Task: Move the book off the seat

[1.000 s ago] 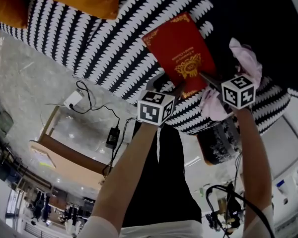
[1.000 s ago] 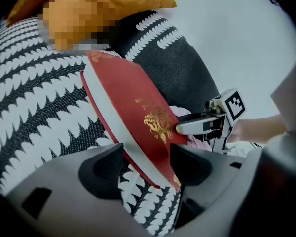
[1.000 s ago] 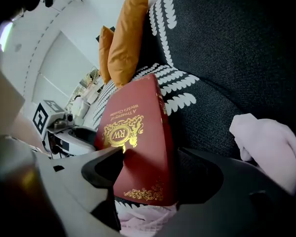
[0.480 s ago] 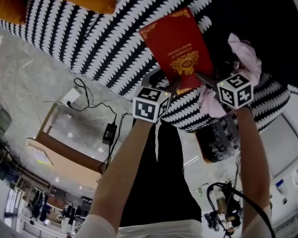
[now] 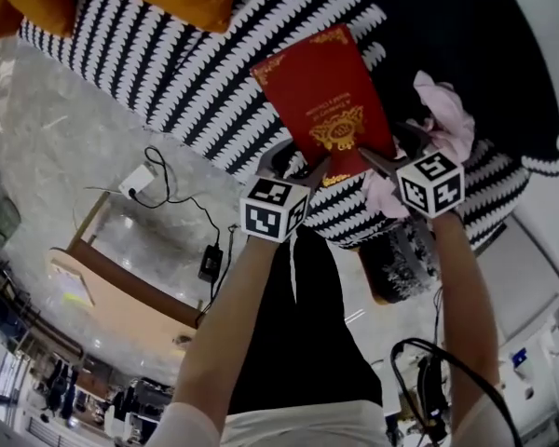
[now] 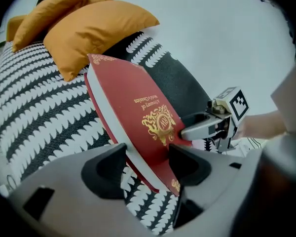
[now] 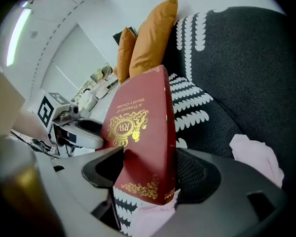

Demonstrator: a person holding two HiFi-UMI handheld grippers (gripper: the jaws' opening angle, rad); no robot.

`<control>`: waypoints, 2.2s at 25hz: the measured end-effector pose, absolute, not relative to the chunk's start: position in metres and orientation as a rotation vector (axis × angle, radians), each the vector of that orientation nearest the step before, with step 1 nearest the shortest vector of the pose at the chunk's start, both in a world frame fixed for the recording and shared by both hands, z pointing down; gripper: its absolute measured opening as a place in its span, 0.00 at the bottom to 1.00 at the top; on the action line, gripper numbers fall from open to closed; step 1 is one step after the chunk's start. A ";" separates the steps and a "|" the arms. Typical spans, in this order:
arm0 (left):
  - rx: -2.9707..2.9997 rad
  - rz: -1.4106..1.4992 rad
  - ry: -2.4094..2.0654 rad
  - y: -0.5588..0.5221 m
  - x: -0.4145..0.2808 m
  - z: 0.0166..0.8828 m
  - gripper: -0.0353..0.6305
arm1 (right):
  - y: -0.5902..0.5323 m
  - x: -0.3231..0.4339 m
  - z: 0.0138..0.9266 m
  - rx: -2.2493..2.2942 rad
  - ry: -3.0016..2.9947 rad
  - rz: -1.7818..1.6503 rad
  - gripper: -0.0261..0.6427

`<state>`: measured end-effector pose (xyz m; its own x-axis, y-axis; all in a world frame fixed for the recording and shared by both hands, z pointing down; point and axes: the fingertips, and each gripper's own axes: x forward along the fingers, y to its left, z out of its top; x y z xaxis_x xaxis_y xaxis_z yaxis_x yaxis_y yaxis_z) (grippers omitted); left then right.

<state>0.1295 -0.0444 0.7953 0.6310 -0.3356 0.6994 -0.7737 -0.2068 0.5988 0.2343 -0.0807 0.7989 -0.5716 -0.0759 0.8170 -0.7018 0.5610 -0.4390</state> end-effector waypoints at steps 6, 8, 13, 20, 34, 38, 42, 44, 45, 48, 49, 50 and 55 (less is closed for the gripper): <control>1.840 0.429 -1.002 -0.082 0.142 0.726 0.46 | -0.126 0.244 0.727 0.610 -2.083 0.874 0.55; 1.836 0.421 -1.014 -0.081 0.147 0.694 0.46 | -0.125 0.250 0.695 0.602 -2.085 0.862 0.55; 1.817 0.400 -1.049 -0.067 0.151 0.641 0.46 | -0.115 0.252 0.643 0.573 -2.104 0.843 0.55; 1.839 0.380 -1.107 -0.065 0.144 0.575 0.46 | -0.113 0.245 0.580 0.571 -2.152 0.835 0.55; 1.784 0.306 -1.246 -0.034 0.098 0.462 0.46 | -0.086 0.200 0.473 0.482 -2.182 0.792 0.55; 1.766 0.276 -1.297 -0.026 0.065 0.444 0.46 | -0.079 0.166 0.457 0.440 -2.193 0.786 0.55; 1.758 0.253 -1.332 -0.024 0.027 0.435 0.46 | -0.076 0.129 0.449 0.426 -2.207 0.778 0.55; 1.756 0.236 -1.339 -0.021 0.009 0.432 0.46 | -0.074 0.111 0.444 0.427 -2.214 0.767 0.55; 1.758 0.230 -1.342 -0.020 0.001 0.430 0.46 | -0.072 0.103 0.442 0.428 -2.218 0.766 0.55; 1.766 0.221 -1.356 -0.016 -0.028 0.421 0.46 | -0.067 0.075 0.434 0.426 -2.224 0.763 0.55; 1.767 0.216 -1.361 -0.014 -0.038 0.418 0.46 | -0.066 0.064 0.431 0.424 -2.226 0.759 0.55; 1.767 0.212 -1.367 -0.012 -0.048 0.415 0.46 | -0.064 0.054 0.428 0.421 -2.228 0.754 0.55; 1.754 0.194 -1.403 0.002 -0.090 0.409 0.46 | -0.052 0.011 0.422 0.379 -2.243 0.726 0.55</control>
